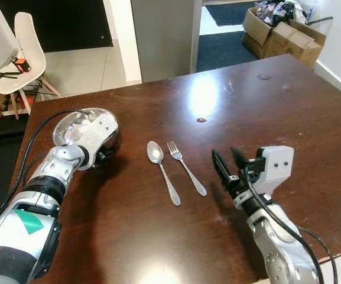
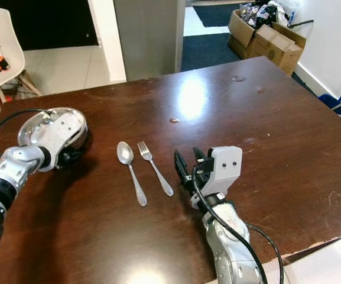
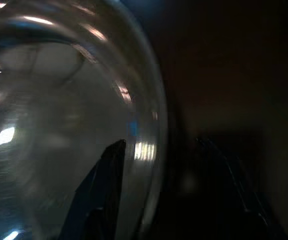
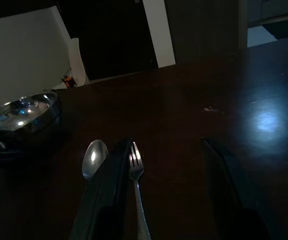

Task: Setting the table

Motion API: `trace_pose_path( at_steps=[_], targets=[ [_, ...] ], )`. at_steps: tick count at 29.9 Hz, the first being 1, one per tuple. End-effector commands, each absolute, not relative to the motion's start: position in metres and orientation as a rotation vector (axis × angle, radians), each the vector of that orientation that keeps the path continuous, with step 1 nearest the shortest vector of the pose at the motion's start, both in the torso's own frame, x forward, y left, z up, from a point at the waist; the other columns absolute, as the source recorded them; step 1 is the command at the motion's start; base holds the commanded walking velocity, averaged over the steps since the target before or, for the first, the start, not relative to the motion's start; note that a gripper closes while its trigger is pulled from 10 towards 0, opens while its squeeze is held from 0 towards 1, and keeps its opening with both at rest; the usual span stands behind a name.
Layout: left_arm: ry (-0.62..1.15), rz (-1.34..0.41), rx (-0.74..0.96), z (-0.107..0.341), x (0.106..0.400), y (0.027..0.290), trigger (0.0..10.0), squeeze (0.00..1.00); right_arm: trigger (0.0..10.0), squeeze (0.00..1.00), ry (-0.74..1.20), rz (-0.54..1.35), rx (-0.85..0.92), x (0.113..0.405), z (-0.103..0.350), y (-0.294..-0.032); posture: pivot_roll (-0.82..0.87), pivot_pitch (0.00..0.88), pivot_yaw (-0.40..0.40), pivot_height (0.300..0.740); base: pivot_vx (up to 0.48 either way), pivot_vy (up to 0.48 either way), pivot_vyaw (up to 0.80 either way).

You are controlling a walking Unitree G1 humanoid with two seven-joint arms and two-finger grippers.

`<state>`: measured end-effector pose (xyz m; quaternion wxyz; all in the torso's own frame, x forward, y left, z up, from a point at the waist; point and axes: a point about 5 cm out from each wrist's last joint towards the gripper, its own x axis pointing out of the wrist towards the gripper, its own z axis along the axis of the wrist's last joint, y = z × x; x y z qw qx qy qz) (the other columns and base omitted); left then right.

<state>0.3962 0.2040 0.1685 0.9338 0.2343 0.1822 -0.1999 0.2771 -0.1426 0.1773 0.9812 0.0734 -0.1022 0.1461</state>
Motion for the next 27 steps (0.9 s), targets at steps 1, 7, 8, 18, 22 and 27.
trace_pose_path(
  at_steps=[1,7,8,18,22,27],
  targets=[
    [0.418,-0.474,0.415,0.154,0.390,0.202,10.0,0.00,10.0,0.00,-0.197,0.300,0.156,0.277,0.177,-0.143,-0.07,0.127,0.148,0.740,0.000,0.000,0.00],
    [0.383,-0.706,0.397,0.153,0.379,0.183,10.0,0.00,10.0,0.00,-0.210,0.310,0.150,0.282,0.183,-0.144,-0.07,0.117,0.140,0.740,0.000,0.000,0.00],
    [0.382,-0.725,0.400,0.153,0.378,0.181,10.0,0.00,10.0,0.00,-0.210,0.311,0.149,0.283,0.183,-0.145,-0.07,0.117,0.140,0.740,0.000,0.000,0.00],
    [0.373,-0.936,0.434,0.148,0.337,0.170,10.0,0.00,10.0,0.00,-0.223,0.336,0.142,0.289,0.188,-0.143,-0.06,0.107,0.130,0.740,0.000,0.000,0.00],
    [0.384,-0.993,0.444,0.144,0.318,0.169,10.0,0.00,10.0,0.00,-0.224,0.349,0.141,0.291,0.190,-0.142,-0.06,0.102,0.130,0.740,0.000,0.000,0.00],
    [0.398,-1.075,0.408,0.145,0.286,0.164,10.0,0.00,10.0,0.00,-0.216,0.363,0.187,0.296,0.190,-0.141,-0.05,0.098,0.129,0.740,0.000,0.000,0.00]
  ],
)
